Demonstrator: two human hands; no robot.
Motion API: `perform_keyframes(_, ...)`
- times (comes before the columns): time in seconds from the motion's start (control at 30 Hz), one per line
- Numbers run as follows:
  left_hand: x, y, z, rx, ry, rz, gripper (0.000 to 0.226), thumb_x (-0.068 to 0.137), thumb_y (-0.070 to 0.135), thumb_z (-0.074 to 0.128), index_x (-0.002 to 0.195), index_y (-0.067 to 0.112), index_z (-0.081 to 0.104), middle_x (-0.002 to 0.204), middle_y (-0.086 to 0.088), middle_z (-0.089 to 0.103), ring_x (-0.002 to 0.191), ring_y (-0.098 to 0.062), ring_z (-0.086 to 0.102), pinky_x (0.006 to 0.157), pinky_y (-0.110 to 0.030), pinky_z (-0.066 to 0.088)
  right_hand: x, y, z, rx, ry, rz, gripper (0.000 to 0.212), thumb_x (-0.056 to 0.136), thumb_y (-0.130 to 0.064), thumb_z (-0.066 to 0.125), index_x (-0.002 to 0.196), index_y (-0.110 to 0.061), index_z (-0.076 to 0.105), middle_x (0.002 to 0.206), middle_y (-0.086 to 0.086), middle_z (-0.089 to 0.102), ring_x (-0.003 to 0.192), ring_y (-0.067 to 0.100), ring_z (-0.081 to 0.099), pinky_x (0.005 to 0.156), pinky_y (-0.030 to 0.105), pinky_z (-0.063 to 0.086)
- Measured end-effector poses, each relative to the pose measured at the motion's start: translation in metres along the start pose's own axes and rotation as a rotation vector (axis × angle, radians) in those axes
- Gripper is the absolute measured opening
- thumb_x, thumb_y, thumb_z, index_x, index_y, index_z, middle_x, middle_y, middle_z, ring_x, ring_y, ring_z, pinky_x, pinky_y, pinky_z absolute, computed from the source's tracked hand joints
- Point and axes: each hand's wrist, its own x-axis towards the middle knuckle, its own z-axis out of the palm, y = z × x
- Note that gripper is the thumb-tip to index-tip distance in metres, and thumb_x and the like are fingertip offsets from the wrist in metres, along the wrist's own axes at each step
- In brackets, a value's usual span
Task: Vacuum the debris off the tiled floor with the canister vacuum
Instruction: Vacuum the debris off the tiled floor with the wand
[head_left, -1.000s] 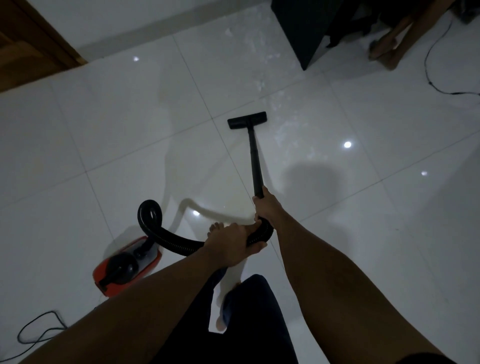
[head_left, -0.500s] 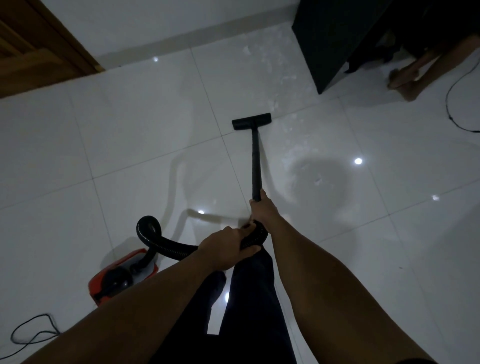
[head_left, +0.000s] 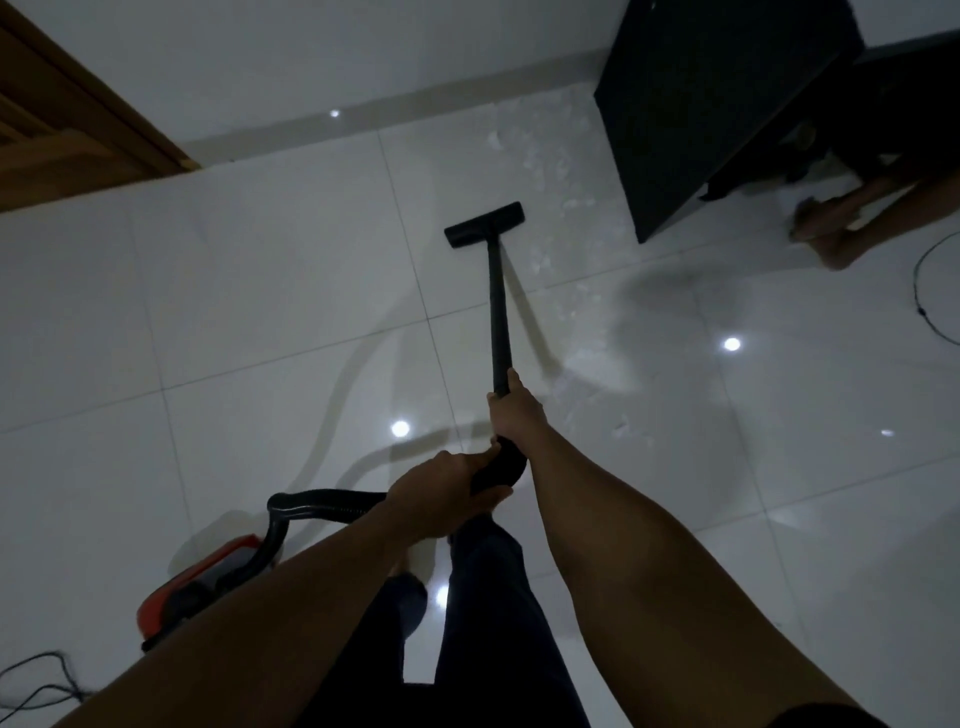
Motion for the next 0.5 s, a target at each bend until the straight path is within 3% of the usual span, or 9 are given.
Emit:
perform_keyframes(0.2,0.039,0.004,-0.043,-0.025,0.037,-0.055,0.069,0.076,0.078,0.033,0.133,0.040,0.045,0.088,0.002,0.069,0.074,-0.015,0.067,0.071,-0.040,0.057,0.031,-0.050,-0.024,-0.005,0.011,-0.031,0.066,0.105,-0.034,0.045,0.161,-0.038,0.010,0.133,0.012,0.059,0.092,0.026,0.064,0.070,0.034,0.054)
perform_keyframes(0.27,0.049,0.003,-0.061,0.001,0.019,-0.088,0.063,0.081,0.077,0.038,0.134,0.042,0.040,0.104,-0.006,0.069,0.086,-0.021,0.068,0.079,-0.043,0.058,0.041,-0.065,-0.026,-0.007,0.013,-0.039,0.066,0.105,-0.035,0.044,0.161,-0.037,0.011,0.135,0.013,0.058,0.103,0.030,0.065,0.087,0.041,0.058)
perform_keyframes(0.33,0.062,0.001,-0.083,0.040,0.044,-0.135,0.069,0.085,0.072,0.042,0.145,0.040,0.033,0.142,-0.017,0.051,0.121,-0.033,0.057,0.100,-0.047,0.050,0.054,-0.085,-0.032,-0.001,0.013,-0.044,0.066,0.105,-0.036,0.044,0.161,-0.037,0.011,0.136,0.013,0.058,0.106,0.032,0.066,0.092,0.045,0.058)
perform_keyframes(0.37,0.068,0.001,-0.093,0.054,0.052,-0.144,0.070,0.088,0.067,0.046,0.150,0.037,0.029,0.149,-0.016,0.044,0.129,-0.035,0.051,0.104,-0.047,0.047,0.059,-0.093,-0.034,0.000,0.018,-0.050,0.065,0.105,-0.036,0.045,0.161,-0.037,0.011,0.135,0.012,0.058,0.106,0.031,0.065,0.092,0.045,0.058)
perform_keyframes(0.43,0.082,0.002,-0.109,0.091,0.053,-0.066,0.068,0.095,0.051,0.055,0.153,0.031,0.026,0.139,-0.020,0.052,0.119,-0.034,0.059,0.097,-0.042,0.051,0.071,-0.112,-0.041,0.007,0.026,-0.054,0.066,0.104,-0.037,0.045,0.161,-0.038,0.012,0.135,0.013,0.058,0.104,0.031,0.066,0.091,0.046,0.059)
perform_keyframes(0.47,0.091,-0.001,-0.116,0.102,0.062,-0.029,0.072,0.095,0.047,0.057,0.153,0.032,0.018,0.142,-0.024,0.048,0.121,-0.037,0.057,0.098,-0.044,0.051,0.077,-0.121,-0.044,0.011,0.026,-0.051,0.066,0.104,-0.037,0.046,0.160,-0.040,0.012,0.135,0.013,0.057,0.103,0.032,0.066,0.089,0.046,0.060)
perform_keyframes(0.5,0.103,-0.006,-0.122,0.111,0.076,-0.007,0.079,0.094,0.049,0.058,0.152,0.036,0.007,0.154,-0.031,0.029,0.135,-0.042,0.044,0.105,-0.049,0.047,0.084,-0.131,-0.048,0.011,0.027,-0.049,0.066,0.104,-0.037,0.046,0.160,-0.041,0.011,0.136,0.014,0.056,0.101,0.033,0.067,0.084,0.045,0.061)
